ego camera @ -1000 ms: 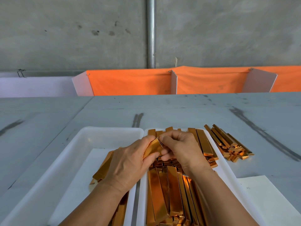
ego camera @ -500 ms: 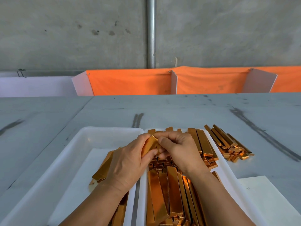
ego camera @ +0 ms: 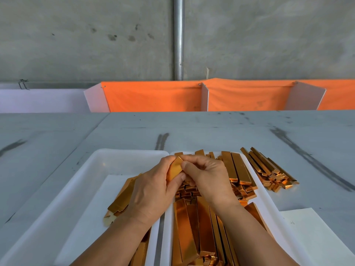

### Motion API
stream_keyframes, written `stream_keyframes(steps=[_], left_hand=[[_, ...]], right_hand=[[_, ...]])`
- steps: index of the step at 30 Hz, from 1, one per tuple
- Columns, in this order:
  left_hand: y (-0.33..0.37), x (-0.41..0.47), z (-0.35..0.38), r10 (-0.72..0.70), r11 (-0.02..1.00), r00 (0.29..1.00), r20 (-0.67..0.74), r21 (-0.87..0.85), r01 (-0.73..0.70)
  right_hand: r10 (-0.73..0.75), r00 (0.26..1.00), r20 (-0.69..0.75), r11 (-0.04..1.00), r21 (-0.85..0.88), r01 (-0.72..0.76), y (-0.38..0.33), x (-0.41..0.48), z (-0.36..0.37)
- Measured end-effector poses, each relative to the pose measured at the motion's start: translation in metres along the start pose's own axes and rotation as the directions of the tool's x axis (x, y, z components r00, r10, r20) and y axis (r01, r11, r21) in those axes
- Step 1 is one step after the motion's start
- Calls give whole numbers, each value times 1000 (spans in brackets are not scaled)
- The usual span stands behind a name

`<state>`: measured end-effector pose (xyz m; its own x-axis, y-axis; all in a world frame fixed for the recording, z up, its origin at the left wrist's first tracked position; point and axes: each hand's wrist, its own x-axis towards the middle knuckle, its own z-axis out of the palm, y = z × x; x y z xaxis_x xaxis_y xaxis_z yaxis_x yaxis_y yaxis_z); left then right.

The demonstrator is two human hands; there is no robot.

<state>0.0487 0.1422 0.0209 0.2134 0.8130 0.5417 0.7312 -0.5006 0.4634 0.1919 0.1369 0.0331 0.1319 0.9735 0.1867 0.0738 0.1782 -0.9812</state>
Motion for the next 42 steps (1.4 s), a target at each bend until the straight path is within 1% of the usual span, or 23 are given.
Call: stream_keyframes(steps=[3, 6, 8, 11, 16, 20, 23, 26, 28, 30, 32, 34, 36, 38, 40, 42], left_hand=[[0, 0, 1, 14, 1000, 1000, 7, -18, -14], [1, 0, 1, 21, 999, 1000, 6, 46, -21], [1, 0, 1, 20, 998, 1000, 23, 57, -21], [0, 1, 2, 22, 999, 999, 38, 28, -23], [-4, 2, 4, -6, 1000, 999, 32, -23, 7], [-1, 0, 4, -19, 994, 999, 38, -105, 23], [0, -1, 2, -86, 977, 996, 32, -192, 90], [-5, 1, -2, -192, 955, 981, -19, -234, 183], [-9, 2, -4, -235, 947, 972, -20, -230, 225], [-12, 2, -3, -257, 949, 966, -16, -196, 249], [-13, 4, -3, -267, 954, 963, -32, -147, 259], [-15, 7, -4, -293, 954, 956, -31, -79, 289], [-18, 10, -6, -343, 939, 939, -3, 16, 343], [-22, 11, -12, -417, 904, 908, 30, 111, 412], [-27, 11, -18, -500, 850, 863, 76, 235, 472], [-33, 11, -22, -593, 771, 790, 158, 392, 501]], right_hand=[[-2, 999, -46, 1000, 19, 3, 1, 2, -2], [2, 998, -59, 998, 68, 2, 0, 2, -4], [3, 999, -54, 997, 72, 1, 0, 2, -5], [9, 1000, -19, 996, 89, -8, -1, 2, -6], [12, 997, 75, 998, 57, -16, -4, 0, -4], [24, 1000, 18, 998, 55, -25, -4, 1, -3], [58, 997, -55, 991, 120, -51, -5, 2, -7], [126, 988, -86, 987, 107, -116, -8, 1, -13], [168, 984, -65, 986, 3, -169, -12, 0, -15], [200, 980, -21, 956, -213, -200, -16, 0, -14], [246, 967, 63, 878, -438, -195, -23, -2, -12], [323, 935, 145, 786, -591, -180, -31, -4, -10], [398, 896, 199, 699, -698, -156, -37, -7, -11], [442, 870, 219, 635, -761, -131, -37, -9, -15], [462, 861, 212, 574, -812, -108, -36, -12, -21], [469, 858, 208, 516, -853, -75, -33, -14, -28]])
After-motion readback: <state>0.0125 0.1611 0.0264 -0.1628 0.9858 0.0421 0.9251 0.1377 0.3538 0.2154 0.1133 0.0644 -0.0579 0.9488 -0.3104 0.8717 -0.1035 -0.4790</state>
